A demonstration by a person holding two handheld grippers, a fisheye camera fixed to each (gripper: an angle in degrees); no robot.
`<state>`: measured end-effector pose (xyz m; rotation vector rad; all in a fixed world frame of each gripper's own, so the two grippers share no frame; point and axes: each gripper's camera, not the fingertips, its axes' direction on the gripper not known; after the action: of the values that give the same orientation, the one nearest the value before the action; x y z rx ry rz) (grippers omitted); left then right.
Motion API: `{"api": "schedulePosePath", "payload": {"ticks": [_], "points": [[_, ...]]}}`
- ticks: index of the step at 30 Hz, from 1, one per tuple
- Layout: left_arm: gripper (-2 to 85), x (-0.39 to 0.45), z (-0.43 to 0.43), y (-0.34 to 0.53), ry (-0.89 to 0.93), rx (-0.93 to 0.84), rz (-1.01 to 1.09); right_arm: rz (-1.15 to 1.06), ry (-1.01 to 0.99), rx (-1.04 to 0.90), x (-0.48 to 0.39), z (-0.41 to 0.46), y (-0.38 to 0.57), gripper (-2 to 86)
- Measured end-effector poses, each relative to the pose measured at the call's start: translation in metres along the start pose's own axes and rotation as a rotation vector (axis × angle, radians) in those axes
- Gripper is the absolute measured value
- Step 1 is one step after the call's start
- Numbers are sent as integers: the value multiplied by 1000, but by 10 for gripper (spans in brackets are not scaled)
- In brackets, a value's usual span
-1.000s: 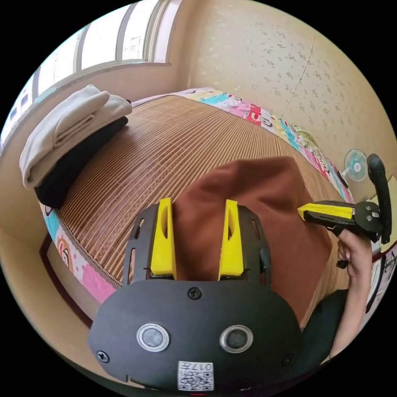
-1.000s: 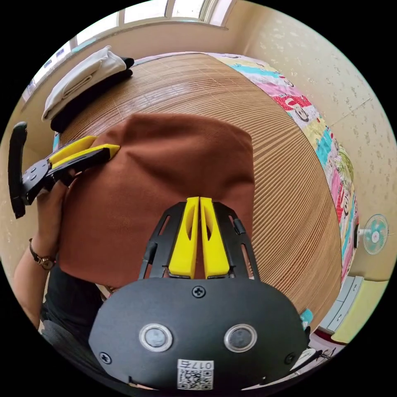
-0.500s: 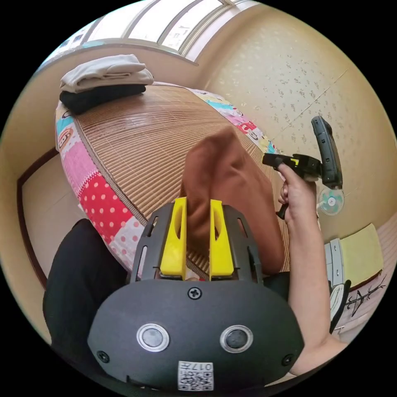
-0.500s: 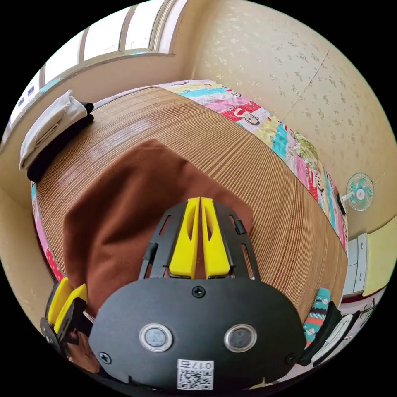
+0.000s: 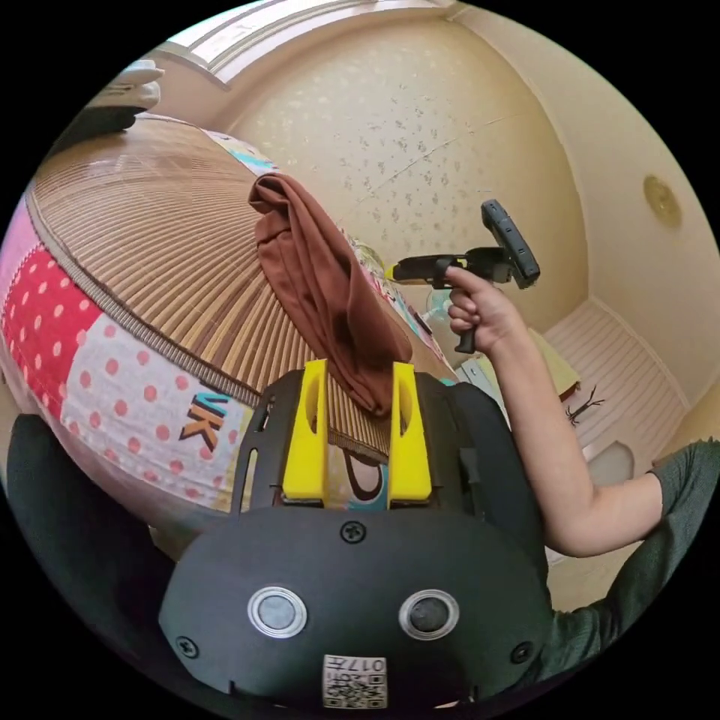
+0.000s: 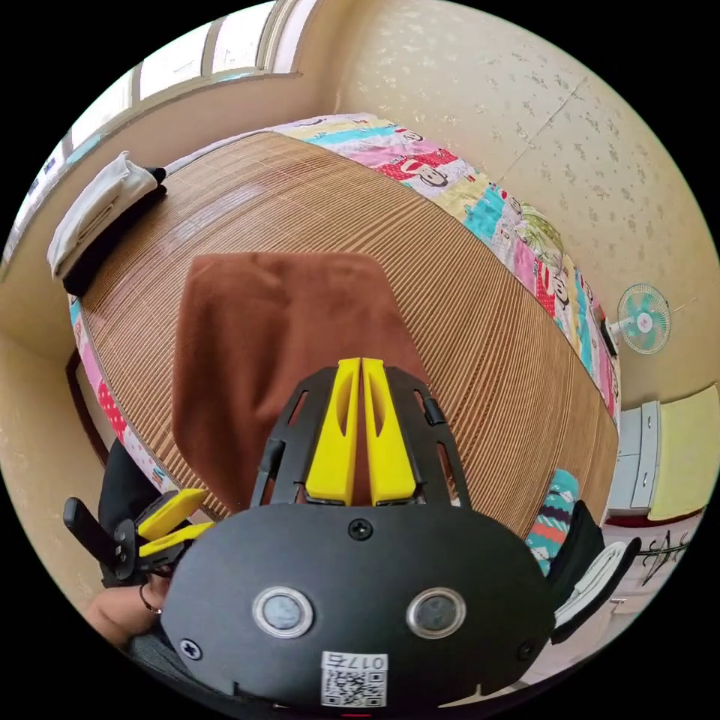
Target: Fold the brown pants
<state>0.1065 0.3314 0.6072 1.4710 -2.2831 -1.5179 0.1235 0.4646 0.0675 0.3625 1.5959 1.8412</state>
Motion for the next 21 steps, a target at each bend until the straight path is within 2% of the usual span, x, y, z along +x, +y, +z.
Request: {"api": "schedulePosePath", "payload": {"ticks": [4,7,10,12,16,19,21], "points": [[154,3,-7,-15,-22,-93,177,13,-208,-99,30,11,21,3],[162,12,-5,-16,-40,-129,276,43,-234,-139,47,18,26,3],[162,9,10,-14,43,-215,278,80,-267,-158,67,19,15,3],[144,8,-1,-3,-1,-159,246,116,-304,-170,82,20,9,4],[80,15,-14,1,-107,-183,284,183,-381,-147,119,3,2,4],[26,1,-30,-10,3,-217,236,248,-466,-148,151,-4,-3,4],[0,-25,-45,-19,167,-231,109,317,-555,-142,178,-5,-2,4]]}}
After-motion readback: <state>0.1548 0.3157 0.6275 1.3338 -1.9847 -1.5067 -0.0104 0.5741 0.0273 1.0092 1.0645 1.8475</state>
